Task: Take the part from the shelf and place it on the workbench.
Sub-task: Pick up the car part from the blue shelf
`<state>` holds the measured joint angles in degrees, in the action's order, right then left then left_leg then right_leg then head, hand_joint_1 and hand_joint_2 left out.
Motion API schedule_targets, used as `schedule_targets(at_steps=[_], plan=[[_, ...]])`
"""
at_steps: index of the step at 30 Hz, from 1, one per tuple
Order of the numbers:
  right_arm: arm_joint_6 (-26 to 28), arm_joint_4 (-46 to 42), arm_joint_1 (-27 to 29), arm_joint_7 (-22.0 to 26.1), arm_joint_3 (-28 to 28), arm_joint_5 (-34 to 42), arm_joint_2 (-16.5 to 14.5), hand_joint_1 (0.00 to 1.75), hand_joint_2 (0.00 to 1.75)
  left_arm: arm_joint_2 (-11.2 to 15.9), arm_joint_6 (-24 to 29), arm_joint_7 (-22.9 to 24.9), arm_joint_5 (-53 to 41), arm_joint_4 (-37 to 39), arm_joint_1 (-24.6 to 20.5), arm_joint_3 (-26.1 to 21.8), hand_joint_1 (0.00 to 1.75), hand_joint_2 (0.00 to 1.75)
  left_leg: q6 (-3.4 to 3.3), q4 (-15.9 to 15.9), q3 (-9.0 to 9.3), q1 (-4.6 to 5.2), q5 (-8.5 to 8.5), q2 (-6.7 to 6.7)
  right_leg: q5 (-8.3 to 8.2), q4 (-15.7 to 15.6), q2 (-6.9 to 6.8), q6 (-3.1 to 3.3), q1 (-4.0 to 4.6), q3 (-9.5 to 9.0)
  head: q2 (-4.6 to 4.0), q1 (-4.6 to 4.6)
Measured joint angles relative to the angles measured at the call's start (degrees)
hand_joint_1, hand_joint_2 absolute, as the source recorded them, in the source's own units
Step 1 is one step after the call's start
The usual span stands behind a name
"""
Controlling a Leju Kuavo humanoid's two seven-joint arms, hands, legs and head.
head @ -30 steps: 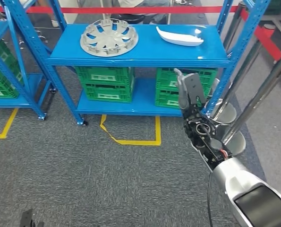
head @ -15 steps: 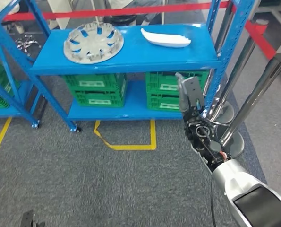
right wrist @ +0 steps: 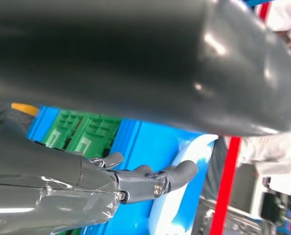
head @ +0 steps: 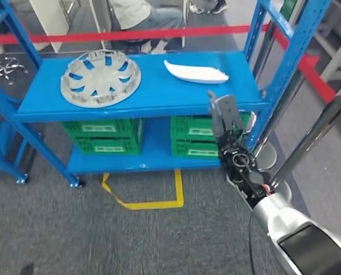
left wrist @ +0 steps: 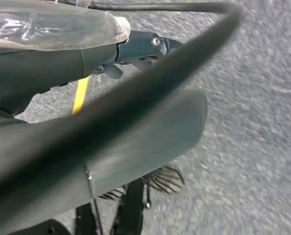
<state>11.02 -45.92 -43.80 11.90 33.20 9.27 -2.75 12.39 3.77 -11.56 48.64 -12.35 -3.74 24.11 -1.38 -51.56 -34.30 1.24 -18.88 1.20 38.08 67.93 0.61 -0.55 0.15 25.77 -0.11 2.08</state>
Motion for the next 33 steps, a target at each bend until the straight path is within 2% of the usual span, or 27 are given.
schedule_targets(at_steps=[1, 2, 3, 4, 6, 7, 8, 10, 12, 13, 15, 16, 17, 18, 20, 21, 22, 23, 24, 26, 27, 28, 30, 31, 32, 33], plan=[[0.0, 0.0, 0.1, 0.1, 0.0, -0.1, 0.0, 0.0, 0.0, -0.1, 0.0, 0.0, 0.2, 0.0, 0.0, 0.1, 0.0, 0.0, -0.09, 0.0, 0.92, 0.03, -0.8, 0.05, 3.42, -0.1, -0.02, -0.02, 0.03, 1.63, 0.0, -0.31], [-0.1, 0.0, 0.2, 0.1, -0.1, -0.2, 0.0, 0.0, 0.0, -0.2, 0.1, 0.0, 0.4, 0.0, 0.0, 0.1, 0.0, 0.0, -0.12, -0.1, 1.8, 0.07, -1.59, 0.1, 5.85, -1.3, -0.04, 0.1, 0.05, 2.87, 0.0, -0.64], [-0.1, 0.0, 0.1, 0.1, -0.1, -0.3, 0.0, 0.0, 0.0, -0.2, 0.2, -0.1, 0.5, 0.0, 0.0, 0.1, 0.0, 0.0, -0.13, -0.1, 2.62, 0.14, -2.31, 0.15, 6.3, -3.5, -0.06, 0.41, 0.11, 3.68, 0.0, -1.0], [-0.1, 0.0, 0.1, 0.1, -0.2, -0.4, 0.0, 0.0, 0.0, -0.3, 0.4, -0.1, 0.7, 0.0, 0.0, 0.1, 0.0, 0.0, -0.12, -0.1, 3.37, 0.22, -2.95, 0.15, 3.87, -6.6, -0.11, 0.92, 0.27, 4.06, 0.0, -1.34], [-0.2, 0.0, -0.1, 0.1, -0.2, -0.6, 0.0, 0.0, 0.0, -0.5, 0.5, -0.2, 0.8, 0.0, -0.1, 0.2, 0.0, 0.0, -0.01, -0.1, 4.45, 0.27, -3.91, 0.22, -5.92, -12.3, -0.11, 2.19, 0.81, 3.88, 0.0, -1.6], [-0.2, 0.0, -0.2, 0.0, -0.3, -0.6, 0.0, 0.0, 0.0, -0.6, 0.5, -0.2, 0.8, 0.0, -0.1, 0.2, 0.0, 0.0, 0.1, -0.1, 4.65, 0.21, -4.2, 0.28, -10.04, -14.1, -0.15, 2.64, 1.07, 3.56, 0.0, -1.69], [-0.2, -0.1, -0.4, 0.0, -0.3, -0.6, 0.0, 0.0, 0.0, -0.7, 0.5, -0.2, 0.8, 0.0, -0.1, 0.3, 0.0, 0.0, 0.27, -0.4, 4.69, 0.14, -4.28, 0.35, -12.32, -15.0, -0.14, 2.97, 1.28, 3.36, 0.0, -1.73], [-0.4, -0.2, -0.7, -0.1, -0.3, -0.8, 0.0, 0.0, 0.0, -0.7, 0.5, -0.2, 0.9, 0.0, -0.1, 0.3, 0.0, 0.0, 0.7, -1.2, 4.46, 0.05, -4.36, 0.37, -13.06, -16.1, -0.26, 3.19, 1.12, 2.45, 0.0, -2.0], [-0.7, -0.2, -0.9, -0.1, -0.3, -0.9, -0.1, 0.0, 0.0, -0.8, 0.6, -0.3, 1.1, 0.0, -0.1, 0.3, 0.0, 0.0, 1.38, -4.3, 2.87, -0.06, -5.57, 0.18, -13.35, -17.0, -0.33, 3.36, 0.55, 1.19, 0.0, -2.02], [-0.9, -0.2, -1.0, -0.1, -0.3, -0.9, -0.1, 0.0, 0.0, -0.8, 0.6, -0.4, 1.3, 0.0, -0.3, 0.3, 0.0, 0.0, 1.82, -7.4, 1.04, -0.27, -6.89, 0.08, -13.41, -17.4, -0.4, 3.35, 0.26, 0.68, 0.0, -1.9], [-1.4, -0.1, -1.0, -0.1, -0.3, -0.9, -0.2, 0.0, 0.0, -0.8, 0.8, -0.4, 1.6, 0.0, -0.5, 0.3, 0.0, 0.0, 2.94, -14.9, -3.81, -1.11, -9.68, -0.06, -13.17, -17.4, -0.42, 3.25, -0.11, 0.57, 0.0, -1.46], [-1.6, -0.1, -0.9, 0.0, -0.2, -0.9, -0.2, 0.0, 0.0, -0.8, 1.0, -0.5, 1.8, 0.0, -0.5, 0.3, 0.0, 0.0, 3.54, -17.4, -5.87, -1.7, -10.35, -0.16, -12.89, -17.4, -0.4, 3.0, -0.4, 0.43, 0.0, -1.3], [-1.8, -0.1, -0.8, 0.0, -0.2, -0.9, -0.3, 0.0, 0.0, -0.8, 1.1, -0.5, 1.9, 0.0, -0.5, 0.3, 0.0, 0.0, 4.2, -17.8, -6.98, -2.3, -9.97, -0.33, -12.53, -17.4, -0.35, 2.63, -0.76, 0.19, 0.0, -1.18], [-1.9, 0.0, -0.8, 0.0, -0.2, -1.0, -0.3, 0.0, 0.0, -0.8, 1.2, -0.5, 1.9, 0.0, -0.4, 0.3, 0.0, 0.0, 4.88, -16.0, -6.95, -2.9, -8.44, -0.55, -12.08, -17.2, -0.31, 2.14, -1.2, -0.16, 0.0, -1.03], [-1.9, 0.0, -0.8, 0.1, -0.2, -1.0, -0.5, 0.0, 0.0, -0.8, 1.3, -0.5, 2.0, 0.0, -0.3, 0.3, 0.0, 0.0, 6.38, -7.7, -4.43, -4.11, -2.99, -1.13, -10.83, -16.7, -0.28, 0.96, -1.98, -0.76, 0.0, -0.51], [-1.9, 0.0, -0.9, 0.1, -0.2, -1.0, -0.5, 0.0, 0.0, -0.9, 1.3, -0.5, 2.1, 0.0, -0.4, 0.3, 0.0, 0.0, 6.61, -4.2, -3.3, -4.45, -1.57, -1.34, -10.14, -16.2, -0.29, 0.36, -2.17, -0.86, 0.0, 0.05], [-1.9, 0.1, -1.0, 0.1, -0.2, -1.0, -0.6, 0.0, 0.0, -1.0, 1.3, -0.5, 2.1, 0.0, -0.4, 0.3, 0.0, 0.0, 6.44, -2.2, -2.71, -4.57, -0.62, -1.44, -9.47, -15.8, -0.33, -0.25, -2.16, -0.78, 0.0, 0.36], [-1.9, 0.1, -1.0, 0.1, -0.2, -1.0, -0.6, 0.0, 0.0, -1.0, 1.3, -0.5, 2.2, 0.0, -0.4, 0.3, 0.0, 0.0, 5.88, -1.7, -2.64, -4.51, -0.66, -1.46, -8.92, -15.6, -0.36, -0.79, -2.08, -0.57, 0.0, 0.54], [-2.0, 0.2, -1.0, 0.1, -0.2, -1.1, -0.7, 0.0, 0.0, -1.0, 1.3, -0.5, 2.3, 0.0, -0.4, 0.3, 0.0, 0.0, 5.04, -2.2, -2.79, -4.26, -1.3, -1.38, -8.52, -15.6, -0.38, -1.25, -2.09, -0.59, 0.0, 0.41], [-2.2, 0.2, -1.0, 0.4, -0.1, -1.1, -0.8, 0.0, 0.0, -1.0, 1.4, -0.5, 2.5, 0.0, -0.3, 0.3, 0.0, 0.0, 3.76, -2.7, -2.57, -4.14, -1.4, -1.27, -7.55, -15.2, -0.42, -1.93, -2.36, -0.66, 0.0, -0.52], [-2.3, 0.2, -1.1, 0.6, -0.1, -1.1, -0.8, 0.0, 0.0, -1.0, 1.5, -0.5, 2.6, 0.0, -0.4, 0.3, 0.0, 0.0, 3.24, -2.7, -2.3, -4.06, -1.66, -1.25, -6.45, -13.5, -0.45, -2.01, -2.45, -0.11, 0.0, -1.01], [-2.5, 0.3, -1.2, 0.8, -0.1, -1.1, -0.9, 0.0, 0.0, -1.0, 1.7, -0.5, 2.8, 0.0, -0.4, 0.3, 0.0, 0.0, 2.74, -2.6, -1.96, -3.95, -1.91, -1.24, -4.83, -10.2, -0.46, -1.96, -2.42, 1.31, 0.0, -1.55], [-3.0, 0.6, -1.3, 1.2, -0.1, -1.1, -1.0, 0.0, 0.0, -1.0, 2.1, -0.5, 3.2, 0.0, -0.5, 0.3, 0.0, 0.0, 1.98, -2.6, -1.29, -3.45, -2.53, -1.23, -1.34, -1.2, -0.47, -1.62, -2.07, 6.14, 0.0, -2.41], [-3.2, 0.9, -1.3, 1.4, 0.0, -1.1, -1.1, 0.0, 0.0, -1.0, 2.3, -0.5, 3.4, 0.0, -0.6, 0.3, 0.0, 0.0, 1.72, -2.6, -0.96, -3.18, -2.82, -1.17, -0.62, 2.4, -0.46, -1.44, -1.89, 8.42, 0.0, -2.68], [-3.3, 1.2, -1.3, 1.5, 0.1, -1.0, -1.3, 0.0, 0.0, -1.0, 2.4, -0.5, 3.6, 0.0, -0.6, 0.3, 0.0, 0.0, 1.57, -2.6, -0.59, -2.91, -3.12, -1.05, -1.16, 3.8, -0.46, -1.19, -1.74, 9.84, 0.0, -2.89], [-3.4, 1.5, -1.3, 1.7, 0.2, -1.0, -1.5, 0.0, 0.0, -1.1, 2.5, -0.5, 3.8, 0.0, -0.6, 0.3, 0.0, 0.0, 1.48, -2.6, -0.16, -2.67, -3.43, -0.88, -2.95, 2.8, -0.46, -0.82, -1.57, 10.19, 0.0, -3.04]])
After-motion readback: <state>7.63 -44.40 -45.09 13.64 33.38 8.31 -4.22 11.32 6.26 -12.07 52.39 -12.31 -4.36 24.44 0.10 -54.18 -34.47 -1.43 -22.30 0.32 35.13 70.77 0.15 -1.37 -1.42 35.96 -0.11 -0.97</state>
